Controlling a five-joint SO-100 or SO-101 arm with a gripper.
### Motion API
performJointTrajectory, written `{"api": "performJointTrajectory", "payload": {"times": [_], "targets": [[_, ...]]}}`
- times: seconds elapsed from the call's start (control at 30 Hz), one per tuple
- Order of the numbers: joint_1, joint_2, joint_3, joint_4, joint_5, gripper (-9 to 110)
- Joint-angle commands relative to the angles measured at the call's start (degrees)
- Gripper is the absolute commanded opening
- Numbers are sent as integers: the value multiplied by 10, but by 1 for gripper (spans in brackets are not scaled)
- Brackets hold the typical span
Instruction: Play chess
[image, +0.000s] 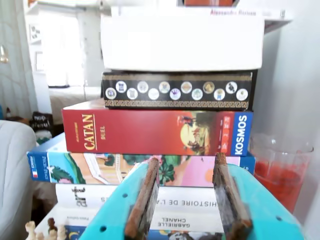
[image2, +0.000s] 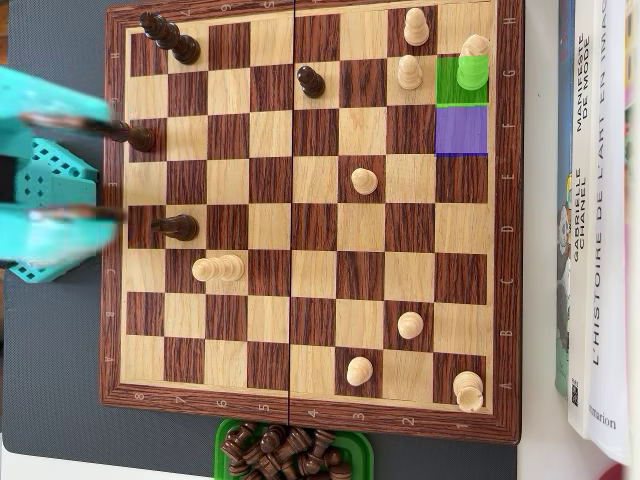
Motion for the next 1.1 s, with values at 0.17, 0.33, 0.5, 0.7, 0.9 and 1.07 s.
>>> {"api": "performJointTrajectory", "payload": {"times": [0.17,0.33,0.5,0.7,0.9,1.07], "targets": [[4,7,43,-211,-8,17],[0,7,46,-301,-8,17],[0,7,49,-404,-8,17],[0,7,87,-562,-8,17],[0,7,97,-668,-8,16],[2,7,108,-761,-27,16]]}}
